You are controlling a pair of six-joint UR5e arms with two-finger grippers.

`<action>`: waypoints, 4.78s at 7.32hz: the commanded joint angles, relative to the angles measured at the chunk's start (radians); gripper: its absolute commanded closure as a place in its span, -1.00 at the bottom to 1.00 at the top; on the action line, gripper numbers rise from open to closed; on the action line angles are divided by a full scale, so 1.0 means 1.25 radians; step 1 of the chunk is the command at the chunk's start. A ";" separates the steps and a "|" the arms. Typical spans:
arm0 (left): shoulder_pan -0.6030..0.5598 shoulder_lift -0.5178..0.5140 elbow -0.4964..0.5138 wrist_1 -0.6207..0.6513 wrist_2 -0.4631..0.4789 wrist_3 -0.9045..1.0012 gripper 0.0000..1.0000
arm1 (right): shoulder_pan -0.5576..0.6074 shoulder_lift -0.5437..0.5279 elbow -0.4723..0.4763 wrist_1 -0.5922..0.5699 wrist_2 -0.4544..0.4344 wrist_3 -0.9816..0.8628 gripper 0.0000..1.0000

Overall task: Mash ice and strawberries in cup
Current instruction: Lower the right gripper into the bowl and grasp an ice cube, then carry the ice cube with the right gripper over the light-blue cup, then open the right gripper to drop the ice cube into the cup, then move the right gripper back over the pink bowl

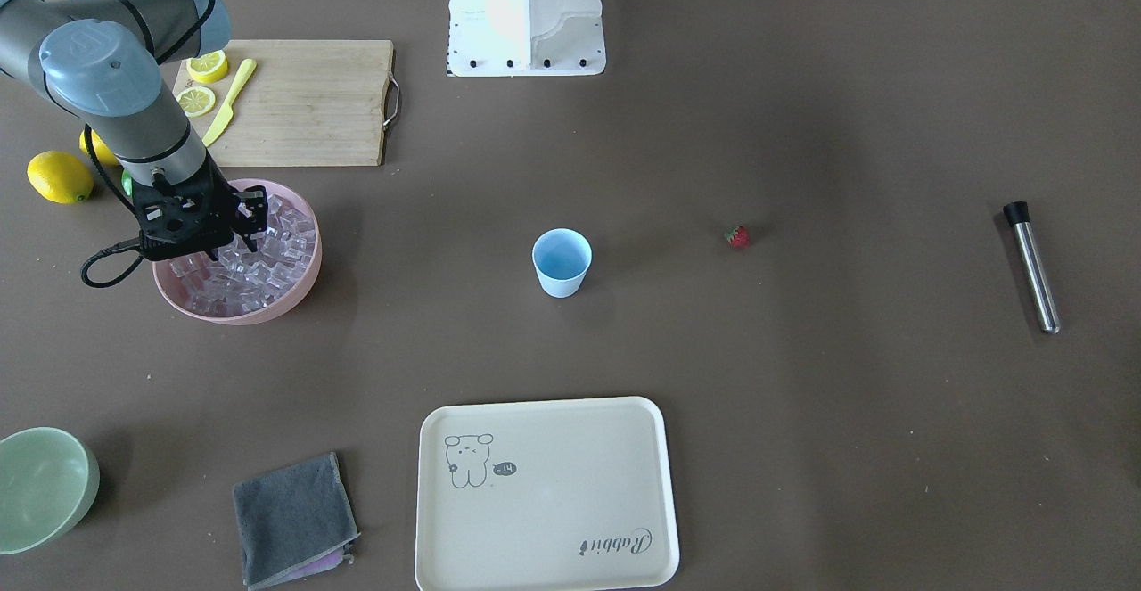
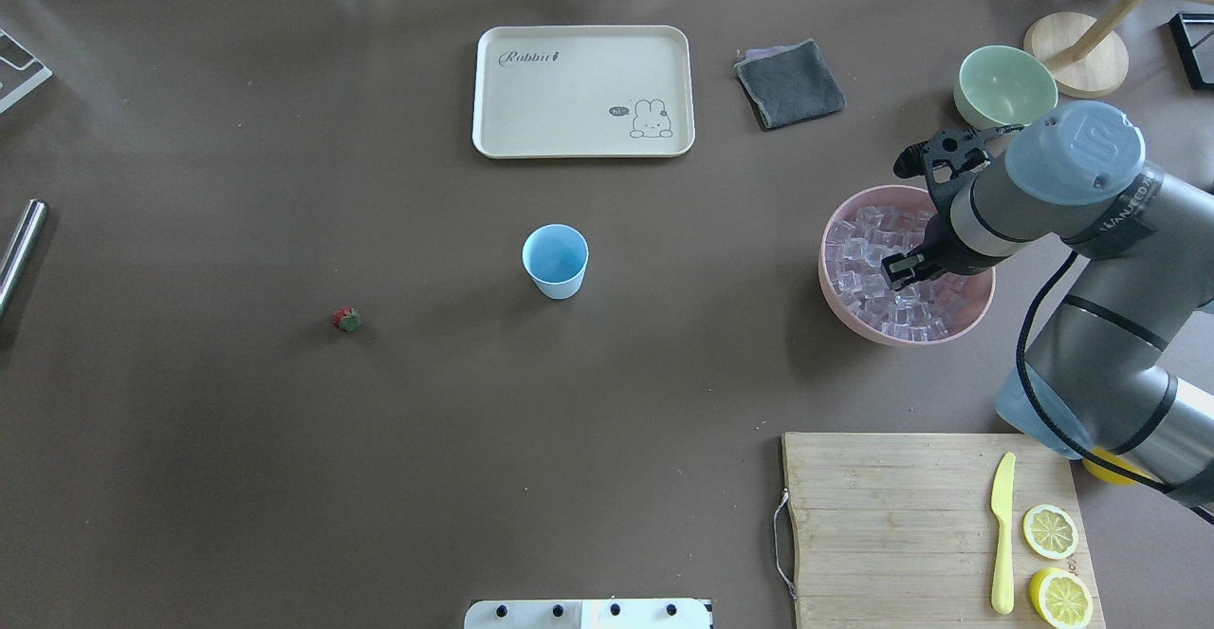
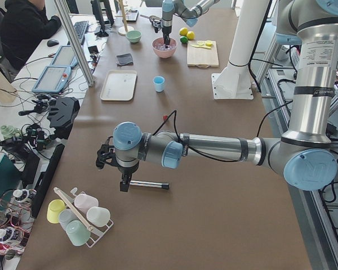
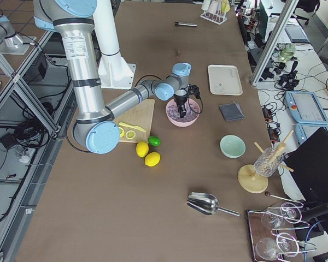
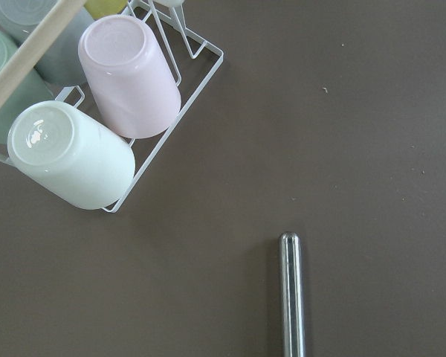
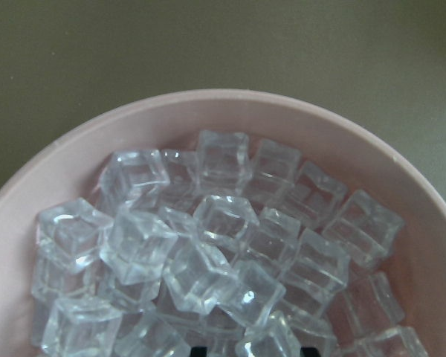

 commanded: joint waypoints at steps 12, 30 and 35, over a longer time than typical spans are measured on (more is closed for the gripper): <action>0.001 -0.012 -0.002 0.004 0.000 -0.001 -0.96 | -0.012 0.315 0.042 -0.255 0.053 0.185 0.82; 0.005 -0.014 -0.005 0.000 0.000 -0.026 -0.96 | -0.086 0.359 -0.082 -0.071 -0.036 0.323 -0.63; 0.006 -0.012 -0.011 -0.001 0.000 -0.037 -0.96 | 0.057 0.002 0.120 -0.141 0.033 0.143 -0.59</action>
